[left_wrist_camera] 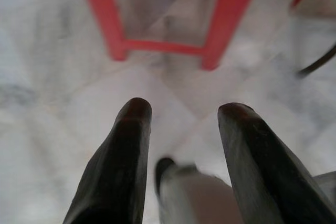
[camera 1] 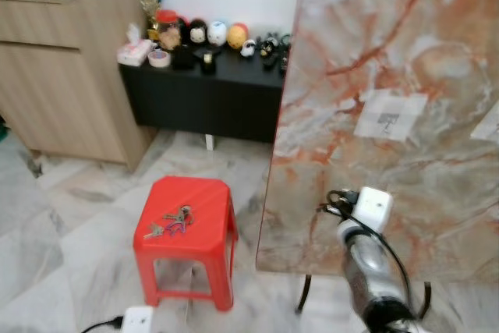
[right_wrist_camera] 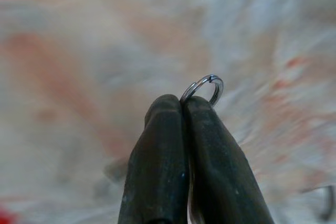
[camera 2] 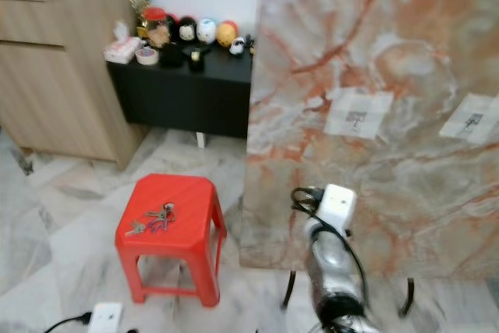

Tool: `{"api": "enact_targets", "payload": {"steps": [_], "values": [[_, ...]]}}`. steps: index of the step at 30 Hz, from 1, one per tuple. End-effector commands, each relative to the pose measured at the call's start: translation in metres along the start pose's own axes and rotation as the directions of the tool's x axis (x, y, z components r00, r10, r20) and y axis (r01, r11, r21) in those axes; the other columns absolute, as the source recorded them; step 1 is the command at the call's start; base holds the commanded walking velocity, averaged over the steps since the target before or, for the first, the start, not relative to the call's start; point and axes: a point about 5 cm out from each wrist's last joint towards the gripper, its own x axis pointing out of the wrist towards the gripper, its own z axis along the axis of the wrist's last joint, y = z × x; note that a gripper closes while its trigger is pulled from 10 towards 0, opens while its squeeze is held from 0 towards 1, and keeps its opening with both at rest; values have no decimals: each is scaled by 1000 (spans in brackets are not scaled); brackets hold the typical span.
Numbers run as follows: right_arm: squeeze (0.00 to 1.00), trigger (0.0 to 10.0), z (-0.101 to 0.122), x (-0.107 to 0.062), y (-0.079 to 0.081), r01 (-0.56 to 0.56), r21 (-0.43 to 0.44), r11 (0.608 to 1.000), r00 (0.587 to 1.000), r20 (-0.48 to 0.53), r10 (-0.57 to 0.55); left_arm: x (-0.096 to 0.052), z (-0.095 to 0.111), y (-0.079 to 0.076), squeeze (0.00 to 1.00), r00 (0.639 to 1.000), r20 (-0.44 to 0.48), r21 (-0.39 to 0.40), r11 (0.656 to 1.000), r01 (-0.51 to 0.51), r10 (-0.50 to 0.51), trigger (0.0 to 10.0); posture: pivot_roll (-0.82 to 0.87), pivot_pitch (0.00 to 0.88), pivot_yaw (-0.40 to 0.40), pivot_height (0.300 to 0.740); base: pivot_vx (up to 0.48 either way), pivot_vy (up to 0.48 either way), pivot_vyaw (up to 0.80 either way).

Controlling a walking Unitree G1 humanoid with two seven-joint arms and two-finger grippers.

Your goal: Hang keys on a hook

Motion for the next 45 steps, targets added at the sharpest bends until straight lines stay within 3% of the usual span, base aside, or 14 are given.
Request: {"api": "enact_targets", "payload": {"steps": [1, 17, 29, 34, 40, 45], "values": [[0, 10000, 12, 3, 22, -56, 17, 998, 998, 43, 55, -5, -11, 13, 0, 999, -42, 6, 999, -32, 32, 10000, 88, 0, -93, 740, 0, 0, 0], [0, 10000, 20, -7, 16, -33, 26, 999, 990, 137, 29, -5, -13, 13, 0, 999, -45, 13, 999, -29, 30, 10000, 86, 0, -92, 740, 0, 0, 0], [0, 10000, 43, -20, 16, -51, -99, 994, 963, 258, 75, -5, -12, 12, 0, 999, -47, 15, 1000, -26, 27, 10000, 84, 0, -94, 740, 0, 0, 0], [0, 10000, 56, -30, 7, 41, -232, 972, 938, 343, 42, -4, -12, 11, 0, 998, -51, 13, 1000, -22, 23, 10000, 84, 0, -97, 740, 0, 0, 0], [0, 10000, 63, -35, -2, 142, -305, 942, 923, 386, -15, -4, -12, 10, 0, 998, -54, 19, 1000, -18, 19, 10000, 75, 0, -98, 740, 0, 0, 0], [0, 10000, 67, -40, -6, 185, -315, 931, 913, 406, -44, -4, -13, 10, 0, 998, -57, 18, 1000, -20, 21, 10000, 78, 0, -99, 740, 0, 0, 0]]}}
